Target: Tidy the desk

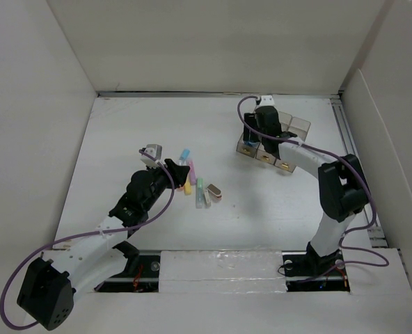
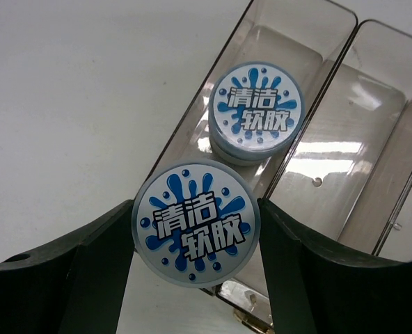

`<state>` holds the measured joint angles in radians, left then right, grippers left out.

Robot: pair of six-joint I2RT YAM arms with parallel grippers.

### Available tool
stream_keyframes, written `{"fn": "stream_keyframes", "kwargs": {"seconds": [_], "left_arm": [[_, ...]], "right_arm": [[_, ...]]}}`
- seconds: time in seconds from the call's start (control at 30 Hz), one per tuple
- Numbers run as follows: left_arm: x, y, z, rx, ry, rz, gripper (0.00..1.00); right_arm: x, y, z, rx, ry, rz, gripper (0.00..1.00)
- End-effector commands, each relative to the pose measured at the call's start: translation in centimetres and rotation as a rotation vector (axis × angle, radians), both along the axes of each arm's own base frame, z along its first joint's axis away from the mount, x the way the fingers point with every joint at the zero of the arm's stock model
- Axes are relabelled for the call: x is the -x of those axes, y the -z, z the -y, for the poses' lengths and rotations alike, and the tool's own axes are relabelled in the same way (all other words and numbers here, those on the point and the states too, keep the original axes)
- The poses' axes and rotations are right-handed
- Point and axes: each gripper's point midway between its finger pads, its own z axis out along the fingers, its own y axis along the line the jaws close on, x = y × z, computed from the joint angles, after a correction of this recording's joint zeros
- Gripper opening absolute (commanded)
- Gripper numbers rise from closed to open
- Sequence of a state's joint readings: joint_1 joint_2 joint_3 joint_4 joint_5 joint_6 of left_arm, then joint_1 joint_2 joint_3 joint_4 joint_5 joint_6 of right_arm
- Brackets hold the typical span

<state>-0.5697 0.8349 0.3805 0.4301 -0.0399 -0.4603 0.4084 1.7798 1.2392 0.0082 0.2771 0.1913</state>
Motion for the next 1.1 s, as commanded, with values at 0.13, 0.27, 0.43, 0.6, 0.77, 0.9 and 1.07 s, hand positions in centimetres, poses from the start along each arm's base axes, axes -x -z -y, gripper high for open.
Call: {"fn": "stream_keyframes", "kwargs": {"seconds": [0.13,0.27,0.43,0.6,0.77,0.9,1.07], "left_arm": [[-0.3,-1.9,0.0,0.022,-0.006,0.062,0.39],[-0.2,-1.8,0.0,0.022,-0.003,0.062,0.39],[-0.3,-2.0,0.1,0.026,-0.001,0.064,0.39],[-0.4,-1.6,0.2,0.016,0.001,0.052,0.39],[-0.5,-1.4,0.1,0.013,-0.008,0.043,0.37],[-0.6,-1.5,-0.2,0.019,-0.027,0.047,0.28],[-0.9,-1.5,-1.2,0.025,-0.09,0.043,0.22]], "right_arm": [[-1.8,-1.9,-0.6,-0.033,0.011,0.076,0.59],[-1.6,-2.7,-0.8,-0.029,0.015,0.086,0.75],[-0.4,-6.1,-1.6,-0.042,-0.007,0.147,0.9],[1.9,-8.9,-4.0,-0.073,-0.062,0.196,0.84],[9.1,-7.4,-10.1,-0.115,-0.251,0.188,0.14],[15.4,-3.5,-13.9,-0.062,-0.419,0.1,0.17],[21.5,1.5,-15.5,-0.025,-0.577,-0.034,0.57]]}}
